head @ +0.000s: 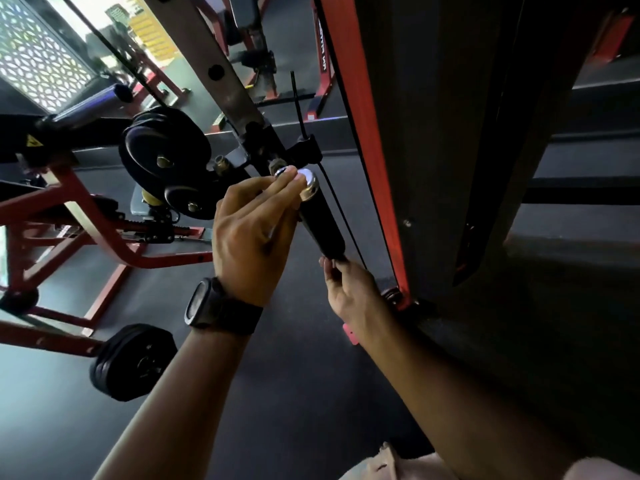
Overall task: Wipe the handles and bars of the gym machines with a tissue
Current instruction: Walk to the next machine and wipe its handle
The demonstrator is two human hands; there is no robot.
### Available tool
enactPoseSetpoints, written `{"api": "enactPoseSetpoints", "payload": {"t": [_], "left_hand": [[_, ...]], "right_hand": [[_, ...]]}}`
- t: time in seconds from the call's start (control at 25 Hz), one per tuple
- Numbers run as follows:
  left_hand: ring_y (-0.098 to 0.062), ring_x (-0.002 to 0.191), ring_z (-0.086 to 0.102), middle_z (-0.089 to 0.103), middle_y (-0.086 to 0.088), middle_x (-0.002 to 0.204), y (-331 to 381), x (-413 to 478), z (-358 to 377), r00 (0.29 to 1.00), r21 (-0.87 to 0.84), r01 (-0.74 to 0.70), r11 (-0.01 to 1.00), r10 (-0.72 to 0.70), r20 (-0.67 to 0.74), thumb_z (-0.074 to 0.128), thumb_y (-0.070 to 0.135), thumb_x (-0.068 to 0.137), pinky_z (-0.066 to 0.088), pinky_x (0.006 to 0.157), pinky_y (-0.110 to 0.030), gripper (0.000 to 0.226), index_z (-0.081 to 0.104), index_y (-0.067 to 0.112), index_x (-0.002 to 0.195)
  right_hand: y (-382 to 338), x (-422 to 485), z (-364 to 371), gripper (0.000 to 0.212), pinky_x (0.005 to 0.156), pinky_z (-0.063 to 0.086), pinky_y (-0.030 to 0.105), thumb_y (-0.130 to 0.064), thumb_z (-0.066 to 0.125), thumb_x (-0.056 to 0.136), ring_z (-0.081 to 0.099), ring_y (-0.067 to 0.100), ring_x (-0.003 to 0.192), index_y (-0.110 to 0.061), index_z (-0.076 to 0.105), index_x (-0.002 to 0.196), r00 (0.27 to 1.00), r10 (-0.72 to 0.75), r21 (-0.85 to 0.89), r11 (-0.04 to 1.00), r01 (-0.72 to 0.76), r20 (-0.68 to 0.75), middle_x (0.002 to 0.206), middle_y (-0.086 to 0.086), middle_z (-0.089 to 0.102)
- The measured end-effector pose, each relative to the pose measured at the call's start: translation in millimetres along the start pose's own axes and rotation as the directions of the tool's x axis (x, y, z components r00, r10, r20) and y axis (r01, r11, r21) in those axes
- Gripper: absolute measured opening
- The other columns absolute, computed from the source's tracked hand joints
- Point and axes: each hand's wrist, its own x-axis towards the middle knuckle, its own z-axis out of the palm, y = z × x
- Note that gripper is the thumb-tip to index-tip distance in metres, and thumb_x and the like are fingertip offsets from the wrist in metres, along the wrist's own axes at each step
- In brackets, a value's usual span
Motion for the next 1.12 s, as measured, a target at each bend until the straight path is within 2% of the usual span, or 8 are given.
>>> {"api": "enactPoseSetpoints", "payload": {"t": [0.28, 0.52, 0.64, 0.76, 0.84, 0.92, 1.0, 1.12], "left_hand": [[-0.028, 0.115, 0.057, 0.060, -0.006, 0.133, -21.5, -19.8, 18.4, 0.995, -0.107, -0.076, 0.991, 0.068, -0.072, 0.064, 0.000, 0.093, 0.052, 0.093, -0.044, 0.037, 0.058, -0.001, 0.130], [-0.026, 0.127, 0.052, 0.056, -0.008, 0.139, -94.2, -43.5, 48.6, 0.995, -0.108, -0.087, 0.990, 0.082, -0.051, 0.065, 0.011, 0.095, 0.045, 0.102, -0.042, 0.037, 0.060, 0.006, 0.132], [-0.028, 0.138, 0.042, 0.048, -0.010, 0.147, -137.6, -42.2, 70.0, 0.986, -0.133, -0.169, 0.977, 0.168, -0.020, 0.063, 0.019, 0.096, 0.037, 0.109, -0.042, 0.047, 0.049, 0.015, 0.141], [-0.032, 0.143, 0.031, 0.036, -0.017, 0.154, -165.9, -29.4, 84.2, 0.955, -0.169, -0.294, 0.941, 0.295, -0.020, 0.061, 0.022, 0.096, 0.038, 0.108, -0.050, 0.056, 0.038, 0.014, 0.146], [-0.032, 0.144, 0.026, 0.029, -0.017, 0.156, -175.0, -20.5, 88.5, 0.922, -0.145, -0.387, 0.911, 0.386, -0.034, 0.059, 0.024, 0.096, 0.033, 0.111, -0.050, 0.059, 0.034, 0.011, 0.148], [-0.030, 0.145, 0.026, 0.029, -0.015, 0.157, -178.5, -16.5, 95.2, 0.900, -0.073, -0.435, 0.897, 0.434, -0.032, 0.057, 0.026, 0.096, 0.024, 0.115, -0.045, 0.061, 0.032, 0.010, 0.149], [-0.029, 0.146, 0.025, 0.030, -0.015, 0.158, -179.1, -20.5, 100.0, 0.889, -0.014, -0.458, 0.889, 0.457, -0.022, 0.060, 0.024, 0.093, 0.016, 0.119, -0.044, 0.066, 0.031, 0.009, 0.151], [-0.026, 0.146, 0.023, 0.032, -0.012, 0.157, -178.6, -19.9, 100.8, 0.890, 0.046, -0.448, 0.893, 0.450, -0.080, 0.061, 0.020, 0.093, 0.002, 0.121, -0.044, 0.065, 0.035, 0.009, 0.151]], "right_hand": [[4.0, -25.0, -14.2, 0.010, 0.058, 0.056, 0.017, 0.006, 0.057, 0.093, 0.068, 0.020, 0.087, 0.004, 0.066, 0.087, 0.997, -0.025, 0.045, 0.999, 0.022, 0.073, 0.091, 0.016, 0.067], [36.1, -34.8, -13.6, 0.007, 0.075, 0.058, 0.019, -0.001, 0.070, 0.085, 0.071, 0.016, 0.085, 0.002, 0.071, 0.092, 0.955, -0.268, -0.004, 0.963, 0.271, 0.128, 0.090, 0.011, 0.071], [63.5, -27.4, 0.1, 0.008, 0.081, 0.057, 0.023, 0.001, 0.072, 0.083, 0.072, 0.015, 0.089, -0.007, 0.072, 0.086, 0.848, -0.522, -0.046, 0.848, 0.527, 0.090, 0.091, 0.007, 0.074], [91.8, -12.4, 14.1, 0.014, 0.081, 0.057, 0.024, -0.004, 0.072, 0.087, 0.072, 0.010, 0.090, -0.016, 0.075, 0.095, 0.573, -0.820, -0.376, 0.526, 0.763, 0.017, 0.092, 0.000, 0.077], [100.1, -0.8, 19.1, 0.016, 0.082, 0.058, 0.027, -0.008, 0.072, 0.089, 0.071, 0.007, 0.091, -0.015, 0.074, 0.103, 0.246, -0.963, -0.624, 0.125, 0.771, 0.111, 0.095, -0.002, 0.076], [95.5, 12.0, 21.6, 0.020, 0.083, 0.058, 0.029, -0.007, 0.067, 0.091, 0.068, 0.008, 0.095, -0.010, 0.072, 0.111, -0.080, -0.926, -0.763, -0.351, 0.543, 0.369, 0.103, 0.000, 0.072], [91.3, 15.6, 26.7, 0.026, 0.085, 0.056, 0.029, -0.008, 0.060, 0.094, 0.064, 0.016, 0.097, -0.009, 0.069, 0.118, -0.173, -0.760, -0.716, -0.648, 0.259, 0.626, 0.108, 0.003, 0.068], [92.9, 23.2, 33.5, 0.025, 0.073, 0.059, 0.032, -0.008, 0.059, 0.095, 0.066, 0.026, 0.094, -0.004, 0.066, 0.119, -0.081, -0.535, -0.533, -0.845, 0.049, 0.841, 0.107, 0.012, 0.066]]}}
